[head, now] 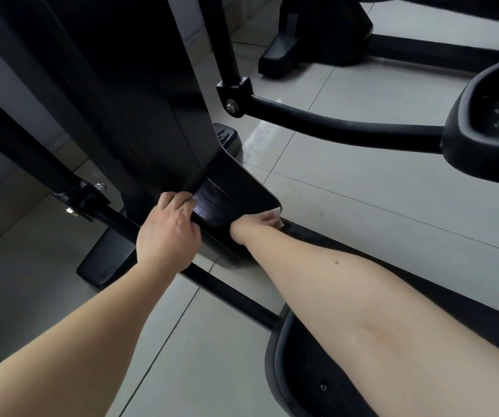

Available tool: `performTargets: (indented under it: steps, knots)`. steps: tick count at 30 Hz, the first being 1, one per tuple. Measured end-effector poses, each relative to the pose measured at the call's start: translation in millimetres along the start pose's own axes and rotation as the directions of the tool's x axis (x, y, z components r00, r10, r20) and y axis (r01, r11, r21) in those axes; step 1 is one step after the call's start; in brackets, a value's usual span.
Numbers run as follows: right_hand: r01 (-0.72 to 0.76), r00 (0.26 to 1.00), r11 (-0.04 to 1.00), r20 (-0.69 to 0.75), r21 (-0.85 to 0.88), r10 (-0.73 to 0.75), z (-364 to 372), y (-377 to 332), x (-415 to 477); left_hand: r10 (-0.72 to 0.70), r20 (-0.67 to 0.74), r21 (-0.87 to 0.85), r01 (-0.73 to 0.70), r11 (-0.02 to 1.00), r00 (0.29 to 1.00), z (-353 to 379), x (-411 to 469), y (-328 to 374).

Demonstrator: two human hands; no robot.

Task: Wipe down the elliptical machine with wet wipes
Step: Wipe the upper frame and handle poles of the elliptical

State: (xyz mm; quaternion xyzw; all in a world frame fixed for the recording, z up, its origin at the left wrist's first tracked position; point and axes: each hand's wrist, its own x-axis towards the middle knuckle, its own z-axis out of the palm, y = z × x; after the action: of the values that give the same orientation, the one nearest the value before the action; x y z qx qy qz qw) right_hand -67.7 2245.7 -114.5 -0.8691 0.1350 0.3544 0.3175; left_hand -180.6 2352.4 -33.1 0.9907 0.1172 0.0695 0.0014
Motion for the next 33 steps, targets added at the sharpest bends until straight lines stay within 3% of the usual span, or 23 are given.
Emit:
performTargets:
  steps: [2,3,5,7,9,11,13,17,18,20,22,23,25,27,29,32,33]
  knots:
    - [0.045,0.999,0.999,-0.011,-0.005,-0.045,5,-11,-17,0.014,-0.024,-0.012,-0.014,1.000,1.000,1,0,-2]
    - [0.181,0.982,0.979,-0.028,-0.094,-0.185,11,-17,-27,0.026,-0.042,-0.024,-0.027,0.999,0.999,1,0,-3]
    - [0.475,0.868,0.839,-0.014,-0.264,-0.496,27,-24,-41,0.047,-0.090,-0.057,-0.052,0.997,0.995,1,-3,-3]
    - [0.594,0.781,0.735,0.018,-0.327,-0.624,24,-21,-39,0.041,-0.130,-0.089,-0.053,0.995,0.991,1,-5,-3]
    - [0.475,0.853,0.806,-0.042,-0.352,-0.520,18,-8,-23,0.033,-0.150,-0.103,-0.049,0.993,0.988,0,-6,-3]
    - [0.186,0.974,0.943,-0.072,-0.275,-0.213,14,8,-11,0.035,-0.153,-0.094,-0.050,0.994,0.988,1,-6,-2]
    - [0.054,0.998,0.981,0.040,-0.186,-0.047,12,7,-11,0.045,-0.155,-0.089,-0.059,0.994,0.987,1,-6,-2]
    - [0.223,0.968,0.966,0.149,-0.131,-0.203,33,-21,-35,0.058,-0.191,-0.126,-0.083,0.989,0.980,0,-6,-4]
    - [0.236,0.966,0.954,0.152,-0.184,-0.210,33,-27,-47,0.058,-0.214,-0.145,-0.090,0.985,0.975,-1,-8,-5]
    - [0.369,0.928,0.876,0.078,-0.311,-0.364,31,-30,-56,0.045,-0.250,-0.172,-0.091,0.981,0.967,-2,-11,-4]
    - [0.583,0.797,0.729,0.082,-0.359,-0.598,24,-25,-47,0.042,-0.255,-0.172,-0.089,0.981,0.966,-4,-13,-3]
    - [0.669,0.733,0.680,0.112,-0.301,-0.671,15,-24,-44,0.036,-0.252,-0.173,-0.082,0.982,0.967,-4,-12,-2]
    - [0.722,0.686,0.649,0.123,-0.240,-0.717,5,-25,-40,0.026,-0.246,-0.176,-0.071,0.982,0.969,-4,-10,-1]
    - [0.608,0.780,0.727,0.068,-0.318,-0.622,6,-22,-35,0.025,-0.253,-0.172,-0.070,0.983,0.967,-3,-10,-2]
    - [0.384,0.915,0.886,-0.021,-0.259,-0.403,12,-12,-27,0.029,-0.253,-0.162,-0.072,0.984,0.967,-1,-11,-3]
    - [0.229,0.973,0.972,-0.024,-0.053,-0.231,8,-4,-16,0.039,-0.234,-0.147,-0.075,0.986,0.972,0,-10,-2]
    - [0.209,0.977,0.976,-0.041,-0.055,-0.211,4,-7,-15,0.043,-0.218,-0.130,-0.073,0.989,0.975,1,-9,-3]
